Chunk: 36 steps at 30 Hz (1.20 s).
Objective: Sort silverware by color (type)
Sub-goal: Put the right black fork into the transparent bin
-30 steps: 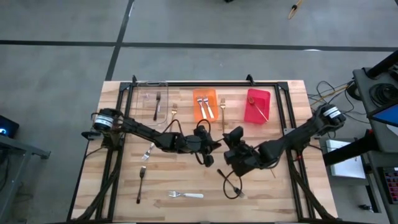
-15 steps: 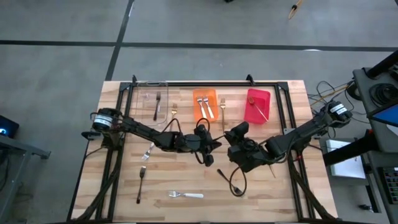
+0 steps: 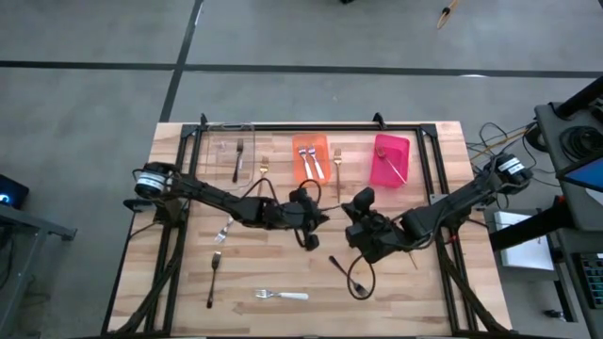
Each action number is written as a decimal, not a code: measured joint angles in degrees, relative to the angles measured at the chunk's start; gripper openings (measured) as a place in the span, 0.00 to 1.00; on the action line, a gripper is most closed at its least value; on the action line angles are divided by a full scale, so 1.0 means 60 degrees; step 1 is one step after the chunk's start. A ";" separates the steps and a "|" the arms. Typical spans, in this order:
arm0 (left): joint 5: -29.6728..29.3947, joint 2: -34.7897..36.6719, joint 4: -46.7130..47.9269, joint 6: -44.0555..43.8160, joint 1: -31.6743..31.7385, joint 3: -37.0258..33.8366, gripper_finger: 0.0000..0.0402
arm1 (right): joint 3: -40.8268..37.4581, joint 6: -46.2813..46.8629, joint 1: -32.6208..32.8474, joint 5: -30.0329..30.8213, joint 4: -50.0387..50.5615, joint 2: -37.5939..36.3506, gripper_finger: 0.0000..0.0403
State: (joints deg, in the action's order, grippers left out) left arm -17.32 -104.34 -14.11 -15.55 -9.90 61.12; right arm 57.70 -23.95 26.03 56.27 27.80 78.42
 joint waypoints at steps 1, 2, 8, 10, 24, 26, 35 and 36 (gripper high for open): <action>0.0029 0.0064 0.0463 -0.0038 -0.0022 -0.0025 0.00 | -0.0001 -0.0018 -0.0011 0.0121 0.0185 -0.0061 0.02; 0.0089 0.0100 0.0725 -0.0069 -0.0035 -0.0025 0.01 | 0.0010 0.0004 -0.0024 0.0149 0.0209 -0.0095 0.02; 0.0665 0.0679 0.2702 0.0094 -0.0012 -0.0014 0.09 | 0.0014 0.0012 -0.0030 -0.0052 0.0948 -0.0071 0.02; 0.0822 0.0957 0.3563 0.0118 -0.0020 -0.0016 0.12 | 0.0014 -0.0015 -0.0034 -0.0437 0.1240 -0.0085 0.02; 0.4822 0.1814 0.1030 0.1572 0.0523 -0.0017 0.32 | 0.0003 -0.6675 0.0130 0.0058 0.1380 0.1216 0.02; 0.4477 0.1798 0.1168 0.1520 0.0682 -0.0101 0.36 | 0.0003 -0.7328 0.0119 0.0558 0.1217 0.1361 0.02; 0.4131 0.1779 0.1007 0.1512 0.1537 -0.0734 0.49 | -0.0001 -1.0712 0.0119 0.1563 -0.0222 0.1635 0.02; 0.4134 0.1776 0.0864 0.1512 0.1624 -0.0785 0.50 | -0.0001 -1.1073 0.0119 0.1562 -0.0495 0.1632 0.02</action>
State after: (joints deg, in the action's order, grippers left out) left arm 7.48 -93.69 -8.92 -6.48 -0.15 56.41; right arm 57.69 -90.39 26.74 65.64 24.83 88.21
